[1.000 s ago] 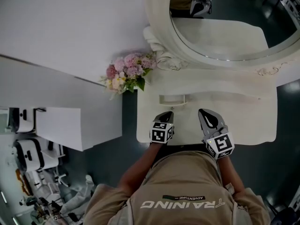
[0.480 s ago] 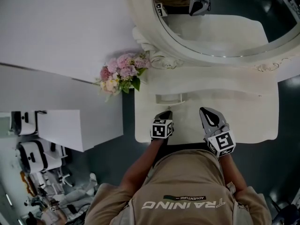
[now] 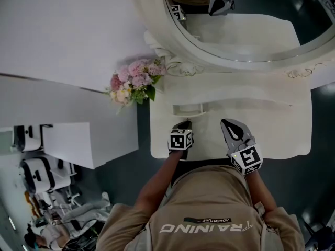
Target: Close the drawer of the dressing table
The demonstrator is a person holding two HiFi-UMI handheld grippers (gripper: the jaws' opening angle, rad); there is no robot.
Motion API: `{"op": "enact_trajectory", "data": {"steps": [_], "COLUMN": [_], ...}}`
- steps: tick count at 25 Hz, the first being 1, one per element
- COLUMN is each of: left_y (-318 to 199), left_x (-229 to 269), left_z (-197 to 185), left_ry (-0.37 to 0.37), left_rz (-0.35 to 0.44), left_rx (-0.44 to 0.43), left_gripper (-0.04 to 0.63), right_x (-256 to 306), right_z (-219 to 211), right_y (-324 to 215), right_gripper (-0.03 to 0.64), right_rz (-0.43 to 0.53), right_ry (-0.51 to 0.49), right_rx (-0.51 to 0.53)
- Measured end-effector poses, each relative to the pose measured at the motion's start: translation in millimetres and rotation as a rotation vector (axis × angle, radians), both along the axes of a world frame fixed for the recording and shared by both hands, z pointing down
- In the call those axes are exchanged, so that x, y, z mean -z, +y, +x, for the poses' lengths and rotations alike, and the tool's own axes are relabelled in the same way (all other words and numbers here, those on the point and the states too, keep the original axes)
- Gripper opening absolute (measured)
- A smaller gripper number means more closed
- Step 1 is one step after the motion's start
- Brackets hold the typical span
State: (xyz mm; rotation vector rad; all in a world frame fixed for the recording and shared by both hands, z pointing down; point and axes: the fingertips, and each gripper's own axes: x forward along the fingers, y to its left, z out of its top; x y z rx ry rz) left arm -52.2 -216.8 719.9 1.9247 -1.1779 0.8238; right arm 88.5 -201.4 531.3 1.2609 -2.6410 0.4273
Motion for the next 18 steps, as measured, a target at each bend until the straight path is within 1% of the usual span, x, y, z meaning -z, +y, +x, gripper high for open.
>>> {"op": "enact_trajectory", "data": {"steps": [3, 12, 18], "left_y": [2, 0, -9], "left_x": [0, 2, 7], "left_z": [0, 1, 4], "left_ry": [0.003, -0.002, 0.001], "left_rz": [-0.008, 0.002, 0.025], "left_rx": [0.011, -0.004, -0.013], "left_gripper": [0.017, 0.017, 0.018], "right_x": [1, 3, 1], "right_z": [-2, -1, -1], "right_y": [0, -3, -3], "right_gripper": [0.002, 0.002, 0.003], "right_rz": [-0.001, 0.002, 0.000], "right_ry": [0.000, 0.007, 0.002], "right_rx": [0.010, 0.011, 0.008]}}
